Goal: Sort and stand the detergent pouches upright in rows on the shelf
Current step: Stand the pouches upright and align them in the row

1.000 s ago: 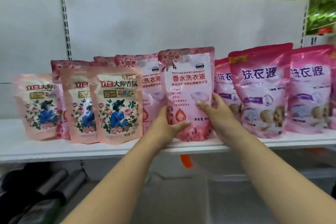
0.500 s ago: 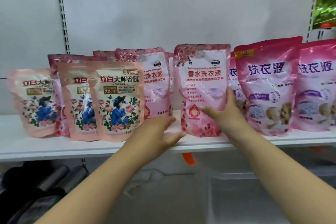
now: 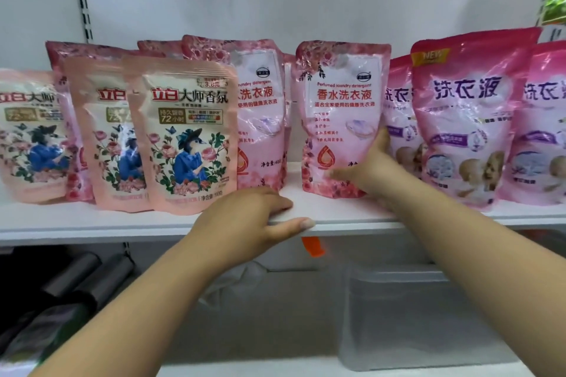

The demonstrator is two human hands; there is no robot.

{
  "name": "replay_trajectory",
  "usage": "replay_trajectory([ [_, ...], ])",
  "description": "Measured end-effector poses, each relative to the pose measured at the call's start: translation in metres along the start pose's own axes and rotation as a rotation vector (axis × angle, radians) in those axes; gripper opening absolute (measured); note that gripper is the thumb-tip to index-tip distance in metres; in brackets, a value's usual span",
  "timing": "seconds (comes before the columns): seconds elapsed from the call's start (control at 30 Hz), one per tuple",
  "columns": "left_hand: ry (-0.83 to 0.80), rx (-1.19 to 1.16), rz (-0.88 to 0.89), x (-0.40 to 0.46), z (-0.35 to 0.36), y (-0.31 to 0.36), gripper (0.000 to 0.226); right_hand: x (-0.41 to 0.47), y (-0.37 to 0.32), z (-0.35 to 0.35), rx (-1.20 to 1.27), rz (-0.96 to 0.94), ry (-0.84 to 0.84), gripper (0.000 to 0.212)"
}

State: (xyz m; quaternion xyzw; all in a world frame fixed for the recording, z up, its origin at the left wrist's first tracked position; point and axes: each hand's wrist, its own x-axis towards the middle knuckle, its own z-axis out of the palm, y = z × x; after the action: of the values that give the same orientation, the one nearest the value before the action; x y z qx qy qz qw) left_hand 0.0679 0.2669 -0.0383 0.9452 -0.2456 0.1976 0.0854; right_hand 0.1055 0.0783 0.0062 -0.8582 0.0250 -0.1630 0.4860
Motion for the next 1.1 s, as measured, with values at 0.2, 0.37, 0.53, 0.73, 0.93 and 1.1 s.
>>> replay_trajectory([
  [0.2,0.001,-0.040,0.001,0.000,0.001,-0.004,0.096,0.033,-0.002,0.013,-0.090,0.077,-0.060,0.111],
  [0.37,0.034,-0.051,-0.004,0.001,0.005,-0.005,0.111,0.058,-0.008,0.024,-0.068,0.122,-0.088,0.115],
  [0.53,0.030,-0.081,-0.031,0.002,0.003,-0.003,0.097,0.082,-0.001,0.033,-0.060,0.143,-0.089,0.103],
  [0.73,0.011,-0.060,-0.065,0.002,0.000,-0.003,0.099,0.103,0.006,0.041,-0.013,0.105,-0.088,0.095],
  [0.93,0.033,-0.047,-0.139,0.004,0.002,0.000,0.117,0.110,0.013,0.051,-0.061,0.136,-0.028,0.109],
  [1.1,0.093,-0.041,-0.203,0.006,0.006,0.007,0.103,0.105,0.007,0.046,-0.190,0.088,0.033,0.108],
])
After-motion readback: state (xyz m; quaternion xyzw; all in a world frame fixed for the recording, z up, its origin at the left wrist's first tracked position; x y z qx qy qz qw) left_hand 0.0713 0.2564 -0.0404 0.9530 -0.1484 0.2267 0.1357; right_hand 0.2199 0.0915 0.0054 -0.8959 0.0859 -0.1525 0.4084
